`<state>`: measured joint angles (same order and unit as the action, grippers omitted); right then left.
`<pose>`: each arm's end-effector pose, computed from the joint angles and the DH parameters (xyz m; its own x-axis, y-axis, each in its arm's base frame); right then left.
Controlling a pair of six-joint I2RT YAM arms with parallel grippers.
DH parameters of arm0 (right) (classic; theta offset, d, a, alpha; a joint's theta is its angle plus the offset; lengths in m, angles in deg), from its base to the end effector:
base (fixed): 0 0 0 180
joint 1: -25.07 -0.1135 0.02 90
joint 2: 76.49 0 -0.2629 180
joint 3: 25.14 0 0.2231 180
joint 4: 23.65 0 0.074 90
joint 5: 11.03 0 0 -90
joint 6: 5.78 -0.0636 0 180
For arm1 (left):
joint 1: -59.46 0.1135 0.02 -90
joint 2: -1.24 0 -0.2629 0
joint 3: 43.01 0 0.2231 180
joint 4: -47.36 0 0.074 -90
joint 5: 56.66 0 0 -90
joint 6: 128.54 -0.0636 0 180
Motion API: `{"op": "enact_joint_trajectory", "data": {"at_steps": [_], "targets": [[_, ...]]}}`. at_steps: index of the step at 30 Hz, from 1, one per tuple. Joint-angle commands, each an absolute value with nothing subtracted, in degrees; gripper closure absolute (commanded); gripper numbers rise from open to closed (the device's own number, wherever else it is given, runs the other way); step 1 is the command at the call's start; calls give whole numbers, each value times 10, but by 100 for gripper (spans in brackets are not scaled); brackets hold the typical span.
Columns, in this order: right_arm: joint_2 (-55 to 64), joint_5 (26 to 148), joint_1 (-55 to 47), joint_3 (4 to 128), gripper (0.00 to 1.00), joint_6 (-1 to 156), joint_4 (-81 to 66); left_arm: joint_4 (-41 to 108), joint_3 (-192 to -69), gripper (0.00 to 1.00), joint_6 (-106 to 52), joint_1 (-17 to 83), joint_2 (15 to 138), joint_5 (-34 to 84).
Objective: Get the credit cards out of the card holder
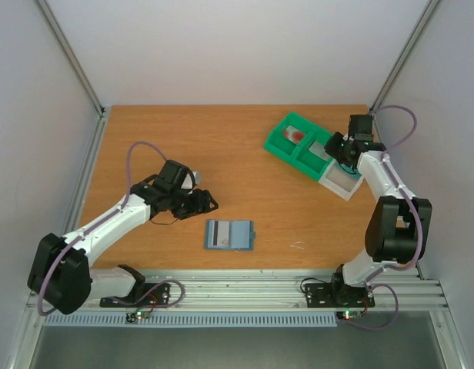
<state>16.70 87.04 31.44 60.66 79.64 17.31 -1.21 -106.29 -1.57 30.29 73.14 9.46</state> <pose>0.3458 -0.0296 0.2450 -0.7389 0.1620 -0.6541 0.0764 0.9845 0.1576 0.1887 -0.1348 0.2189 -0.9696 -0.0886 -0.2283 0.0677 0.7988 -0.5977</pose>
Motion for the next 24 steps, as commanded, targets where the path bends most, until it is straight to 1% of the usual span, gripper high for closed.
{"op": "enact_joint_trajectory", "data": {"at_steps": [1,4,7,13,21,24], "targets": [[118,923,275,593,79,747,207,29,-1064,32,-5,303,747,94],[92,931,214,572,79,744,212,47,-1059,37,2,303,762,88],[74,965,181,542,79,728,200,61,-1055,40,-3,303,780,90],[54,1000,107,491,78,711,195,93,-1029,43,-5,303,802,77],[75,991,-8,453,78,696,172,167,-969,52,22,303,848,39],[78,989,-45,450,79,690,168,191,-955,53,32,303,861,21]]}}
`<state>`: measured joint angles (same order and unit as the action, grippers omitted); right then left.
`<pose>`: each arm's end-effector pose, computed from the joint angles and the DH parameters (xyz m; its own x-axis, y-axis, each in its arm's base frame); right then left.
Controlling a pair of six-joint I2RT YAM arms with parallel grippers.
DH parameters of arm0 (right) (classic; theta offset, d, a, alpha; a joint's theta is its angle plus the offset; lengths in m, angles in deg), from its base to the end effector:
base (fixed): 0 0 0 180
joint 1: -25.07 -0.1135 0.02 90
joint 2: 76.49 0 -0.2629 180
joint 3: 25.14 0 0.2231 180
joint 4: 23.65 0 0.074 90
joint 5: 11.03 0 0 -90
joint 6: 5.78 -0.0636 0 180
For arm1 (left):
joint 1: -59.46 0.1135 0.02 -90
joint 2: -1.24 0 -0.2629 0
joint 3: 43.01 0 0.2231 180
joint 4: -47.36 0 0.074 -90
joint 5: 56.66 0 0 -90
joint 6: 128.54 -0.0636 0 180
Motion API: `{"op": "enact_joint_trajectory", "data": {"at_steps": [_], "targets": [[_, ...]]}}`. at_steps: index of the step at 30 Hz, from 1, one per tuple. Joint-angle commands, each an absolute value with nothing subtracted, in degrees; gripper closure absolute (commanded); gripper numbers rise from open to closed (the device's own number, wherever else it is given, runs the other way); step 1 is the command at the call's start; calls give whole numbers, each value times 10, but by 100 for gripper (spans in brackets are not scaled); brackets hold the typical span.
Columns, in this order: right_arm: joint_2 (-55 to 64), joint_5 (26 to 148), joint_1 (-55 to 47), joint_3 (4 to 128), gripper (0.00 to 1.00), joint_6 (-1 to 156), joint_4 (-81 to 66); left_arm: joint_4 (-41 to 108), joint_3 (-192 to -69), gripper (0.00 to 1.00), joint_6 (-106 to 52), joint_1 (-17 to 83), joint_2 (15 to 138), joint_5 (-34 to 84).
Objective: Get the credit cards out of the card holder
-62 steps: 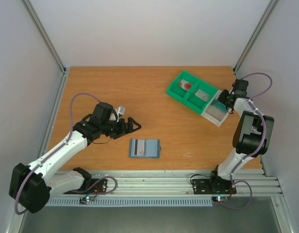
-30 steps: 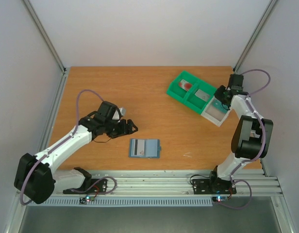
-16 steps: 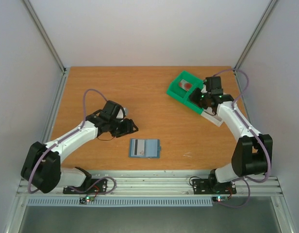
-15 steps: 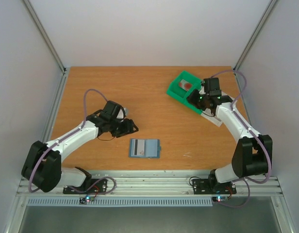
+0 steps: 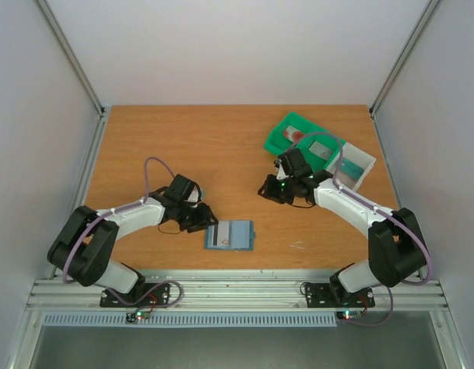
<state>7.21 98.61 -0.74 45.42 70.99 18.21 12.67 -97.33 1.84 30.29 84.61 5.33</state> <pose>0.2475 0.1434 0.2144 -0.8514 -0.1723 -0.4953 -0.3994 0.8253 0.3993 0.1970 -0.1442 0.1496 -0.9928 -0.1009 -0.0642 -0.0413 0.7933 -0.6075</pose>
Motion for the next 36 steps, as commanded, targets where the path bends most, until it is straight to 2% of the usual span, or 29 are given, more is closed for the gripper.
{"op": "enact_joint_trajectory", "data": {"at_steps": [1,22,36], "targets": [[76,991,-57,448,79,689,163,196,-952,54,35,302,865,16],[117,1004,-192,412,82,655,117,265,-909,76,79,289,888,-25],[160,1038,-206,383,83,651,82,284,-901,74,119,275,833,-32]]}}
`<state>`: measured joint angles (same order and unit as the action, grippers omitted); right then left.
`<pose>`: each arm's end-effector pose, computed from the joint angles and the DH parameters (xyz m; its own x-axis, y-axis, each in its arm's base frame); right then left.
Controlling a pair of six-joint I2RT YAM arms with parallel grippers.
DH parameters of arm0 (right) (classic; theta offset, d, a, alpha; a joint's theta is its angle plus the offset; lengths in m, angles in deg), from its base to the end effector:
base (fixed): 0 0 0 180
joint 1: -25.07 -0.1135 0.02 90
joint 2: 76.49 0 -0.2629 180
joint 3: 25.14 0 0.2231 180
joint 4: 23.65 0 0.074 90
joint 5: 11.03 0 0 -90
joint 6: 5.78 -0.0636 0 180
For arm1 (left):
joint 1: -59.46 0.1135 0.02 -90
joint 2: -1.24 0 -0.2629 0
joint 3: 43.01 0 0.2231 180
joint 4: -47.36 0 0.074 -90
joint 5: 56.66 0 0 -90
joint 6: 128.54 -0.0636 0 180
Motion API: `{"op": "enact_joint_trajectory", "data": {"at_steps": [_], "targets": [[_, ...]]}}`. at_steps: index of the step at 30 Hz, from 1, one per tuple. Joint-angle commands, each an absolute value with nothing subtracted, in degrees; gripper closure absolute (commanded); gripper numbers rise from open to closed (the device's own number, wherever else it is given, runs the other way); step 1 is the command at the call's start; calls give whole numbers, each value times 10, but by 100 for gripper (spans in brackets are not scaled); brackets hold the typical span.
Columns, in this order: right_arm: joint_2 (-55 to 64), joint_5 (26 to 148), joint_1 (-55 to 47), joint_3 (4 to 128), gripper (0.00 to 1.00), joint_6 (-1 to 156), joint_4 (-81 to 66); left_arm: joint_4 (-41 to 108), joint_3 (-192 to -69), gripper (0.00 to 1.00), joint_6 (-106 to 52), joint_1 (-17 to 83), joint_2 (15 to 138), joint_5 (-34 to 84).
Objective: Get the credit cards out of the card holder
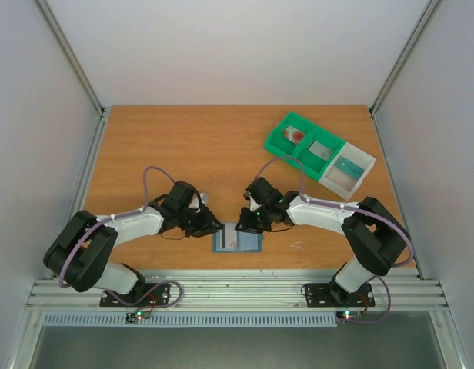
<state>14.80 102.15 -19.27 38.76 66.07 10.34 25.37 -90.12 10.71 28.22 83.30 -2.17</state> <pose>0.1881 0.2188 0.1574 -0.8387 -0.4192 -0.3475 -0.5431 0.6907 0.4775 0.1819 -0.1535 0.1407 -0.9928 -0.1190 0.0127 -0.0904 0.6763 -0.7310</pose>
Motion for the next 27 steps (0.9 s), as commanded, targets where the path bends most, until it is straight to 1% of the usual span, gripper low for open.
{"op": "enact_joint_trajectory", "data": {"at_steps": [1,3,6,8,16,21,27], "targets": [[164,1041,-208,382,83,650,79,289,-901,75,120,273,837,-33],[173,1044,-210,382,84,646,74,299,-898,77,124,268,846,-32],[182,1041,-211,382,84,645,70,311,-890,85,128,263,859,-26],[187,1038,-211,382,85,646,72,311,-883,88,129,261,864,-19],[199,1039,-211,375,85,660,69,336,-873,90,123,257,890,-12],[206,1040,-211,376,85,662,65,321,-880,93,119,256,891,1],[200,1036,-211,363,88,662,45,298,-881,93,113,254,886,9]]}}
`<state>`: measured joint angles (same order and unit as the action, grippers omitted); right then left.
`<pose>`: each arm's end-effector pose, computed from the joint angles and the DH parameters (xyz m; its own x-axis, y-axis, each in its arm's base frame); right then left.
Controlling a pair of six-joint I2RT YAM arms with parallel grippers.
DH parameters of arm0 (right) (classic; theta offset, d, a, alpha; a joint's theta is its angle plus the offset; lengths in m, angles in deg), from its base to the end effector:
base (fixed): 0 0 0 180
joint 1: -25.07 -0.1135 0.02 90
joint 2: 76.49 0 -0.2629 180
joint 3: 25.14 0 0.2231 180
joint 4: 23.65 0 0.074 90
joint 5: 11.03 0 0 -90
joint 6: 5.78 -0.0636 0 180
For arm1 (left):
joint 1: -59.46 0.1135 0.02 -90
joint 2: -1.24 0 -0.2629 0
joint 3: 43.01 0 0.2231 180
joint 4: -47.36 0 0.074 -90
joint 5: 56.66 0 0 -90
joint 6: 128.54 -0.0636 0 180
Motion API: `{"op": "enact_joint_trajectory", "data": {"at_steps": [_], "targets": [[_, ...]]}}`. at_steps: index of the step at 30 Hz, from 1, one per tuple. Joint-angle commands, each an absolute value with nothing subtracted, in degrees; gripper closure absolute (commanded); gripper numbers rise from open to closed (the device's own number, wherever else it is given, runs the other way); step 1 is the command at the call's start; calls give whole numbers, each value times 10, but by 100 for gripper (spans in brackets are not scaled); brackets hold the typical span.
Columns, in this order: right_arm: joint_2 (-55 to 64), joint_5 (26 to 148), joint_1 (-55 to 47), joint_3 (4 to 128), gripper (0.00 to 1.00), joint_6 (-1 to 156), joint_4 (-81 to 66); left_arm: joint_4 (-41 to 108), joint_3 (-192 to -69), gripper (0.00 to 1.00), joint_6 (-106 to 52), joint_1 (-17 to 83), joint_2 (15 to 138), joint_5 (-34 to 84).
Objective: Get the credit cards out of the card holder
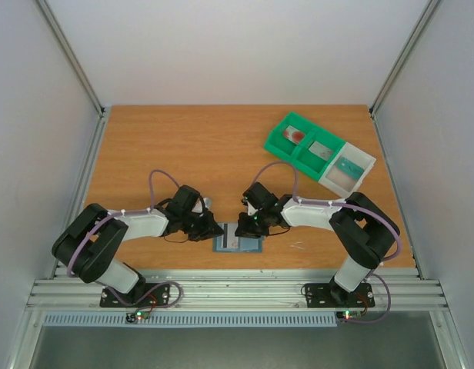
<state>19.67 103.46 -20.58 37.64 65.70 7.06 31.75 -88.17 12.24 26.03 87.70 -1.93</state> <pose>0.1854 0.2273 0.1335 -0.8431 -0.4490 -0.2959 -0.5374 0.6847 0.4924 0.1802 -0.1629 0.1231 -0.9944 -0.1015 0.0296 -0.0909 0.6786 -0.7289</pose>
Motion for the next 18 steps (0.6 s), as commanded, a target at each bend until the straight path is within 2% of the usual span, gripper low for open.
{"op": "enact_joint_trajectory", "data": {"at_steps": [1,7,10,18], "targets": [[201,1038,-211,361,89,663,40,298,-880,93,113,254,885,10],[205,1051,-210,361,94,662,20,293,-879,91,113,254,878,16],[194,1044,-210,357,99,662,21,286,-882,86,108,253,878,21],[172,1026,-200,331,99,669,15,277,-889,86,104,252,883,22]]}}
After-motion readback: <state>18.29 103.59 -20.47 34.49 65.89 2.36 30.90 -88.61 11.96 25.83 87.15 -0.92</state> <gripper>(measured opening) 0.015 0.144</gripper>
